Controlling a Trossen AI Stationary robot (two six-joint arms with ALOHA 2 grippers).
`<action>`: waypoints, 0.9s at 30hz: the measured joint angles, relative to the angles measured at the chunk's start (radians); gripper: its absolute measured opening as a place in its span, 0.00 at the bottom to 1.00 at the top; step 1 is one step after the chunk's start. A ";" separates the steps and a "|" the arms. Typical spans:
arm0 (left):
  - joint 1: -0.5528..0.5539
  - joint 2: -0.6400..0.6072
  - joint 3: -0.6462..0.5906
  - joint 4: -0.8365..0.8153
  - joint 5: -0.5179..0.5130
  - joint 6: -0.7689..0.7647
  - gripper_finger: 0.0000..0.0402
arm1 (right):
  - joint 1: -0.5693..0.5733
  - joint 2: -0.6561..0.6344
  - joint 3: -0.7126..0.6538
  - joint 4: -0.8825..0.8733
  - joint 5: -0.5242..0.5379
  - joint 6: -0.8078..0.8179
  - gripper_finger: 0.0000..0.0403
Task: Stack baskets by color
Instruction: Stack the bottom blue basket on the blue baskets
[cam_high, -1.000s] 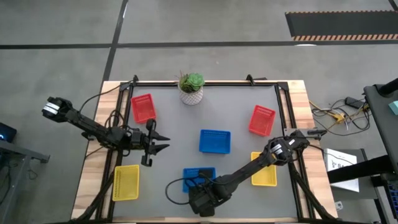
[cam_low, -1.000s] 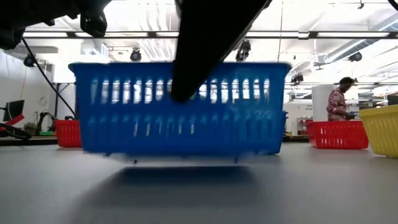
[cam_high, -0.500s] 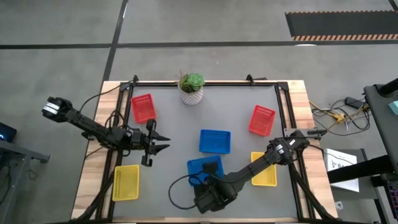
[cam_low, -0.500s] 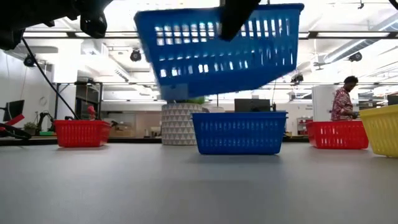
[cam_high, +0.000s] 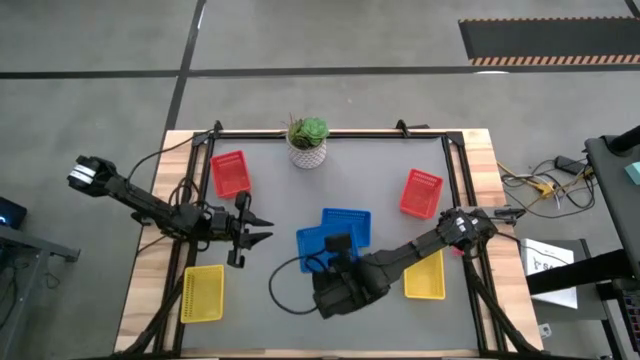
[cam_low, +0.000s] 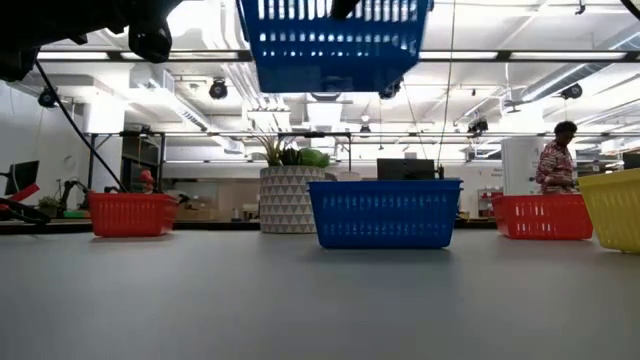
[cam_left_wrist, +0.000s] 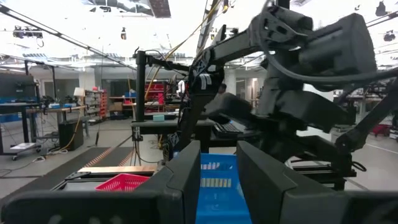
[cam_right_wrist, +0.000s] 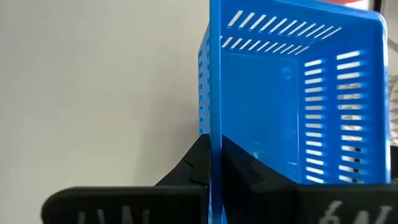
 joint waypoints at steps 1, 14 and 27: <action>0.000 0.000 0.000 0.000 0.000 0.000 0.22 | -0.008 -0.004 0.000 0.004 0.000 -0.014 0.02; 0.000 0.000 -0.005 0.001 0.008 -0.024 0.22 | -0.029 -0.038 -0.003 0.030 -0.001 -0.033 0.02; 0.000 -0.002 -0.003 0.005 0.010 -0.024 0.22 | -0.030 -0.109 -0.170 0.122 0.000 -0.042 0.02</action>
